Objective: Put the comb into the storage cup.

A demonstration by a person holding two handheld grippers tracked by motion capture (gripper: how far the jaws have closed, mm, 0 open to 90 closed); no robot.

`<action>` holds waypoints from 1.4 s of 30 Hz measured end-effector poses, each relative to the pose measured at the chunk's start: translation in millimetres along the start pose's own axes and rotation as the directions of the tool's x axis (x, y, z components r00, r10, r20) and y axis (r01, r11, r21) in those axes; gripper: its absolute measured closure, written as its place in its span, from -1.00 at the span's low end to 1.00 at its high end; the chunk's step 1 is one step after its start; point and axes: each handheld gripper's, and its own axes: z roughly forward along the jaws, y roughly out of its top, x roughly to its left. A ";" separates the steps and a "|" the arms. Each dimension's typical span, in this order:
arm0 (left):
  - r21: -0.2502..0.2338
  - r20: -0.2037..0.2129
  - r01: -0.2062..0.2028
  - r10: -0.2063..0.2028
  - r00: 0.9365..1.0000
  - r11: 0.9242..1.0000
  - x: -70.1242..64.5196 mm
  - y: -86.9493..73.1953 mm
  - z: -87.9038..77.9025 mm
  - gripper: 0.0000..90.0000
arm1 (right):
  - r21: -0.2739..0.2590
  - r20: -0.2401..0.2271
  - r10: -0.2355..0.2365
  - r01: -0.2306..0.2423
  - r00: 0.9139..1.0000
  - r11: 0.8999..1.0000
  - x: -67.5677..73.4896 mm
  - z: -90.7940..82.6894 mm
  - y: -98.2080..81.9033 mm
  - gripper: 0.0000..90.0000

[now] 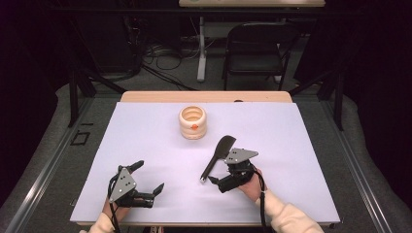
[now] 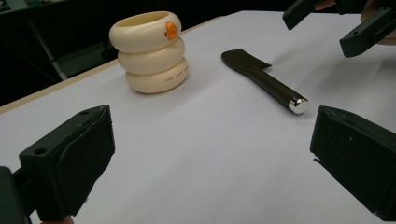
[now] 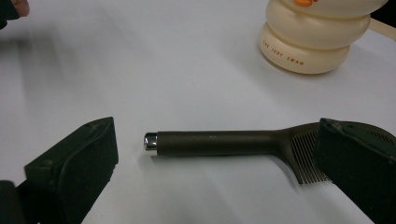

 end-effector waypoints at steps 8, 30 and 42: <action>0.005 0.001 -0.001 0.001 1.000 1.000 -0.2 0.1 0.6 -1.00 | 0.004 -0.010 -0.002 0.002 1.000 1.000 0.3 6.6 2.5 -1.00; 0.013 0.001 0.006 -0.006 1.000 1.000 0.9 0.1 0.5 -1.00 | 0.025 -0.023 0.004 -0.003 1.000 1.000 2.1 24.6 8.8 -1.00; 0.018 -0.006 0.005 -0.004 1.000 1.000 0.9 0.1 0.6 -1.00 | 0.030 -0.019 -0.007 0.007 1.000 1.000 6.2 32.3 11.8 -0.63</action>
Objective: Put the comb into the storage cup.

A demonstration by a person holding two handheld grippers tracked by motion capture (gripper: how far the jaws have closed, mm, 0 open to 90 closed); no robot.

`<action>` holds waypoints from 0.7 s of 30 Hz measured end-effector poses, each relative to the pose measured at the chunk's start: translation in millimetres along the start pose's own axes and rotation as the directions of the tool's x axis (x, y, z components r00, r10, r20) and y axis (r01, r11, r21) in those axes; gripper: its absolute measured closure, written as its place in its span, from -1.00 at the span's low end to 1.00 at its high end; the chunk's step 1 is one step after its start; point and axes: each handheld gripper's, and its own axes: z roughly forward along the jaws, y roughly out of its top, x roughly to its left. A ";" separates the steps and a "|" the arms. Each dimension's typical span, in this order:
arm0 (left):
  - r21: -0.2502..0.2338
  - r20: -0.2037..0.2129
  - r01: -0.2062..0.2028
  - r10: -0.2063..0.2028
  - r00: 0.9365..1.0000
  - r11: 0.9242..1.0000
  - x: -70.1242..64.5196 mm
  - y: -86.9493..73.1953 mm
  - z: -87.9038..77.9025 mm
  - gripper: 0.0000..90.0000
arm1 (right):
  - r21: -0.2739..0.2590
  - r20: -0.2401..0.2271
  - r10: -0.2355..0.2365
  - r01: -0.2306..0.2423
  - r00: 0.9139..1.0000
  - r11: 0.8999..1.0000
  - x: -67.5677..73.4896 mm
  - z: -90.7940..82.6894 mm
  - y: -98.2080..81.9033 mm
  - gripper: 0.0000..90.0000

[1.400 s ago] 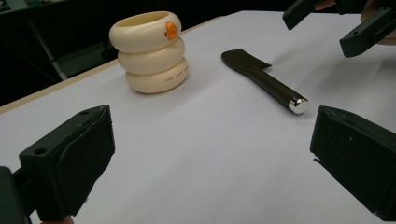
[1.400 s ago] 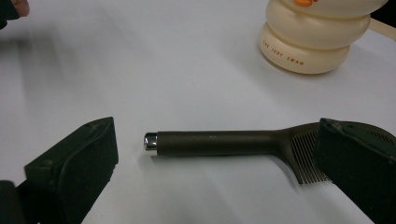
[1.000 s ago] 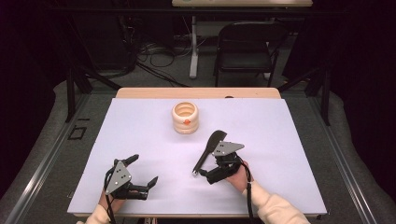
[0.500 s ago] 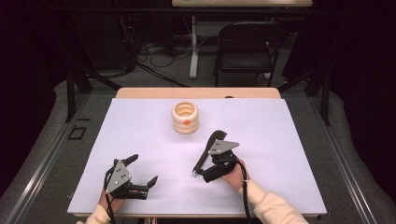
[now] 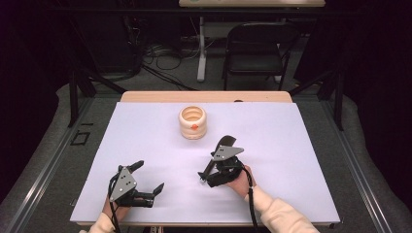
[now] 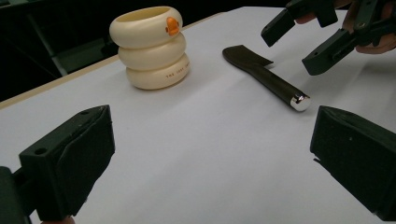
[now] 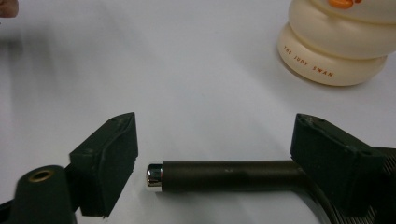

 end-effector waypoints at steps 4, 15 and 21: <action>0.000 0.000 0.000 0.000 1.000 1.000 0.2 0.0 -0.1 -1.00 | 0.005 0.001 -0.016 0.016 1.000 1.000 2.4 2.3 1.2 -0.15; -0.002 0.000 -0.003 0.003 1.000 1.000 -0.1 0.1 0.0 -1.00 | 0.054 -0.005 -0.060 0.060 0.998 0.997 9.5 11.1 3.2 1.00; 0.000 0.000 -0.003 0.003 1.000 1.000 -0.1 0.0 0.0 -1.00 | 0.085 -0.013 -0.080 0.081 0.997 0.993 14.3 19.0 5.2 1.00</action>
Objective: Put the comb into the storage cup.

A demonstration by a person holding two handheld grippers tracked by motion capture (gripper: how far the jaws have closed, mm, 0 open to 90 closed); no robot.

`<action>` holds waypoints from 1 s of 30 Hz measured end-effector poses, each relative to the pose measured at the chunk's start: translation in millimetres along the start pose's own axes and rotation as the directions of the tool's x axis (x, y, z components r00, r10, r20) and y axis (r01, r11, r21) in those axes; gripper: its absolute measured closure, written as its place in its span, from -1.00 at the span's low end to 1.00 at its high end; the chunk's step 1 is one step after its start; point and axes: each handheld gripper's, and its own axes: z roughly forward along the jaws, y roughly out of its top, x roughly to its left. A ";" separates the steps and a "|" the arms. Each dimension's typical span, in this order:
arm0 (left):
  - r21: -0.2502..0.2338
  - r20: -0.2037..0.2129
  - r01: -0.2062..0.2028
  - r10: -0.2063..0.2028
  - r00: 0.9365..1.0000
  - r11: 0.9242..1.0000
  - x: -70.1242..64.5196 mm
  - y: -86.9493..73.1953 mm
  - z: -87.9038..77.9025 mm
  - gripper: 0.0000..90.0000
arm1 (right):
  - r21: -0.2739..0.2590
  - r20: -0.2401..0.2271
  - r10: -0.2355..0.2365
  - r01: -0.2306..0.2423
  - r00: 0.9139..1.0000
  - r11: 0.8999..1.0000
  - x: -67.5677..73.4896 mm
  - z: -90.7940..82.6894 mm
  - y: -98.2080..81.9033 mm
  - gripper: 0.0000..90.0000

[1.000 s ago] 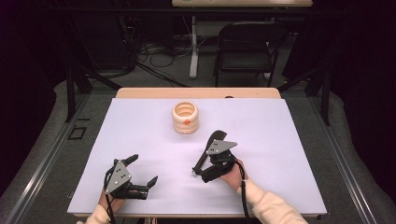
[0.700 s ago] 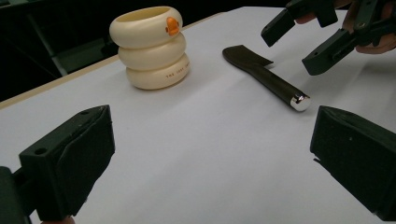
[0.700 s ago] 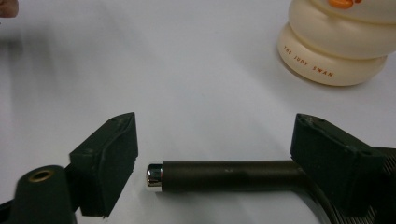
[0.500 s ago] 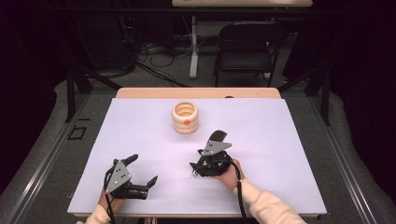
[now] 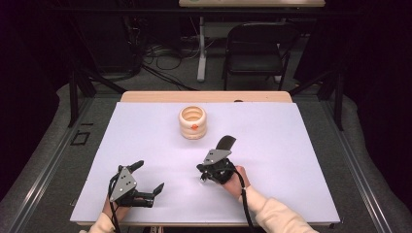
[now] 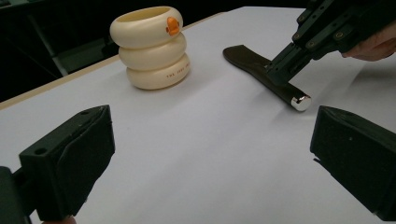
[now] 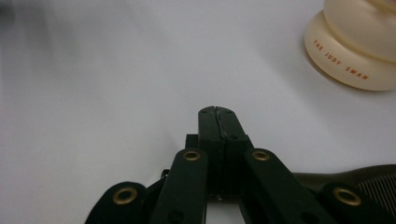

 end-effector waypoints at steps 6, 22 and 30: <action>0.000 -0.002 0.001 -0.001 1.000 1.000 0.1 -0.1 -0.3 -1.00 | 0.040 -0.009 0.001 0.000 1.000 0.999 5.4 8.3 1.5 1.00; -0.002 -0.001 -0.003 0.003 1.000 1.000 0.3 0.1 -0.9 -1.00 | 0.119 -0.027 0.036 -0.032 0.999 0.992 4.2 7.4 0.7 1.00; -0.003 -0.002 -0.003 0.003 1.000 1.000 0.4 0.1 -1.0 -1.00 | 0.137 -0.025 0.049 -0.045 0.999 0.990 -0.2 1.1 -1.2 1.00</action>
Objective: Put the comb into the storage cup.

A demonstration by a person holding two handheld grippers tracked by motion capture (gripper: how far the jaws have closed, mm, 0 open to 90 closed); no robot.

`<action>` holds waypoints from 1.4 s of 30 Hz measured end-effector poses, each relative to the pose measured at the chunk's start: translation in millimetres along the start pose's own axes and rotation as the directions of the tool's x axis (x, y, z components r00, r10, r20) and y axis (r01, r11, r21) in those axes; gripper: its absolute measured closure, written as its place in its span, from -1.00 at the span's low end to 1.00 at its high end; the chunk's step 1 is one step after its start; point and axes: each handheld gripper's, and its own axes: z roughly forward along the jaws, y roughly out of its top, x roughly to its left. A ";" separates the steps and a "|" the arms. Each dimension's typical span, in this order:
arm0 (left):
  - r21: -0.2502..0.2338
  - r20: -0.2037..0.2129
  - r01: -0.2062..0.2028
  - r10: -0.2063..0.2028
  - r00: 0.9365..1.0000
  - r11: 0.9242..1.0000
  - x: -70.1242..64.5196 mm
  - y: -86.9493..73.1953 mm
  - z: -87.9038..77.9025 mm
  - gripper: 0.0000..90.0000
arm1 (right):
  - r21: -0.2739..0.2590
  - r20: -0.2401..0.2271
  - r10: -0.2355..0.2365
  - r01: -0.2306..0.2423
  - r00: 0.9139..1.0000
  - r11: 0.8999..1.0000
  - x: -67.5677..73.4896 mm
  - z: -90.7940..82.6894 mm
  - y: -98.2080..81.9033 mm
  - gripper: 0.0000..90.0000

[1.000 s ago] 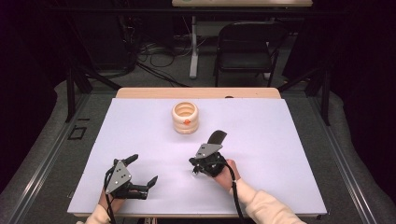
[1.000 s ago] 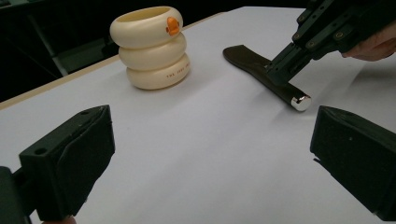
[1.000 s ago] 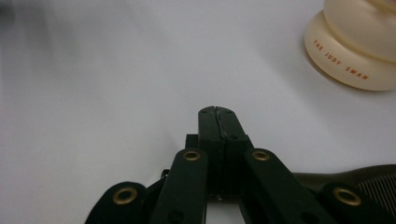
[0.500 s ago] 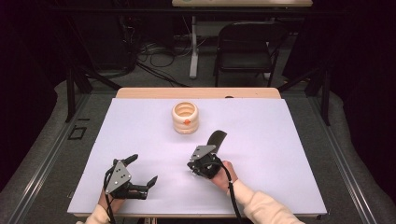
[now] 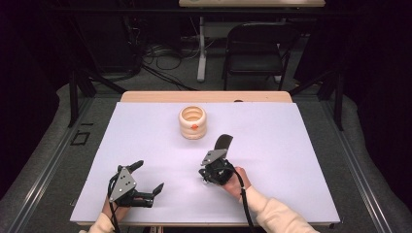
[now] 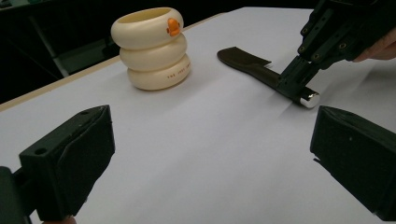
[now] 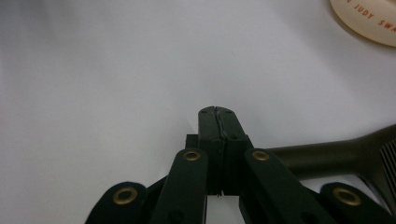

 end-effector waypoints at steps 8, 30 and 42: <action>-0.003 0.000 0.003 -0.003 1.000 1.000 -0.2 0.1 -0.2 -1.00 | 0.019 -0.001 0.020 -0.020 1.000 1.000 -2.7 -4.8 -4.4 1.00; -0.005 0.000 -0.002 0.002 1.000 1.000 0.0 0.4 -0.3 -1.00 | 0.069 0.036 0.054 -0.056 0.998 0.996 -16.3 -24.1 -15.9 1.00; -0.001 -0.001 -0.005 0.005 1.000 1.000 0.2 0.4 -0.1 -1.00 | 0.097 0.054 0.067 -0.072 0.996 0.993 -20.9 -33.8 -19.5 1.00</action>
